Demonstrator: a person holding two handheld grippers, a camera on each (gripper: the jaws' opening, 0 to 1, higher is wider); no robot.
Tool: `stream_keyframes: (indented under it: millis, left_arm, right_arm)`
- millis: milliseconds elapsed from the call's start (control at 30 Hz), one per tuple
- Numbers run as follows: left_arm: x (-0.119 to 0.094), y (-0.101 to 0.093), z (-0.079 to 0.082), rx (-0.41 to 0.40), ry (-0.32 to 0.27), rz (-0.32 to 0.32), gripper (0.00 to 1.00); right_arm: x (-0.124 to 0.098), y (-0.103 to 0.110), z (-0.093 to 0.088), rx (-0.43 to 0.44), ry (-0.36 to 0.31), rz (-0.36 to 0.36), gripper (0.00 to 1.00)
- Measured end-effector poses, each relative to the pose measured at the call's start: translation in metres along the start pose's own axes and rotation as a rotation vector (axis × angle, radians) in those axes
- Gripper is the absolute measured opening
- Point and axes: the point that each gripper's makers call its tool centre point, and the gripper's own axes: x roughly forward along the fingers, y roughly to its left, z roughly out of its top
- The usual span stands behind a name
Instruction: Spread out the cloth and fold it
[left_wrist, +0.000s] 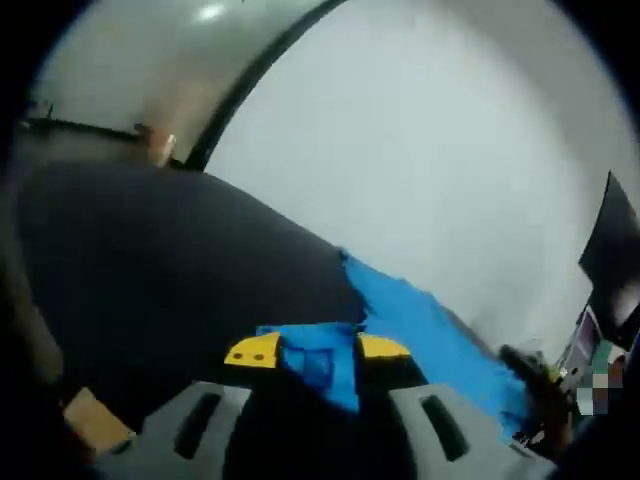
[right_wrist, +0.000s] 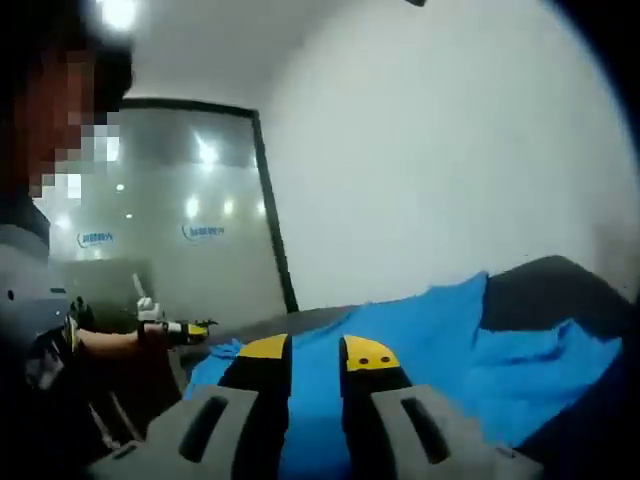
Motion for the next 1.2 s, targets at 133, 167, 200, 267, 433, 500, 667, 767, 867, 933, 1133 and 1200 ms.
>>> stream_keyframes:
  millis: [133, 167, 200, 267, 433, 500, 667, 767, 867, 933, 1133, 1200]
  left_arm:
    - [0.010, -0.002, -0.001, 0.207, 0.047, -0.036, 0.67]
    - [0.015, -0.008, 0.006, 0.278, 0.045, -0.045, 0.69]
    - [0.020, -0.012, 0.017, 0.325, 0.033, -0.041, 0.66]
    - [0.034, -0.041, 0.042, 0.335, -0.012, -0.114, 0.53]
    - [0.065, -0.063, 0.012, -0.118, 0.356, -0.194, 0.20]
    - [0.069, -0.063, -0.015, -0.166, 0.514, -0.168, 0.21]
    - [0.080, -0.070, -0.027, -0.156, 0.430, -0.142, 0.30]
    - [0.086, -0.074, -0.031, -0.290, 0.453, -0.179, 0.33]
    - [0.098, -0.065, -0.040, -0.265, 0.475, -0.150, 0.21]
    - [0.105, -0.056, -0.030, -0.180, 0.421, -0.120, 0.11]
    - [0.106, -0.050, 0.033, -0.140, 0.156, -0.143, 0.05]
    - [0.105, -0.044, 0.020, -0.174, 0.251, -0.102, 0.05]
  right_arm:
    - [0.022, -0.012, 0.001, -0.008, -0.031, 0.020, 0.16]
    - [0.027, -0.016, -0.002, -0.003, -0.026, 0.019, 0.16]
    - [0.033, -0.021, -0.006, -0.002, -0.026, 0.018, 0.16]
    - [0.043, -0.033, -0.016, 0.016, -0.006, -0.012, 0.16]
    - [0.043, -0.050, -0.038, -0.022, 0.066, -0.053, 0.16]
    - [0.041, -0.047, -0.024, 0.024, -0.032, -0.042, 0.16]
    - [0.039, -0.047, -0.028, 0.035, -0.008, -0.041, 0.15]
    - [0.041, -0.042, -0.031, -0.013, 0.011, -0.032, 0.15]
    - [0.041, -0.038, -0.033, -0.053, 0.024, -0.033, 0.15]
    - [0.040, -0.038, -0.031, -0.060, 0.016, -0.035, 0.15]
    - [0.041, -0.041, -0.034, -0.055, 0.027, -0.047, 0.15]
    - [0.043, -0.040, -0.036, -0.074, 0.041, -0.044, 0.15]
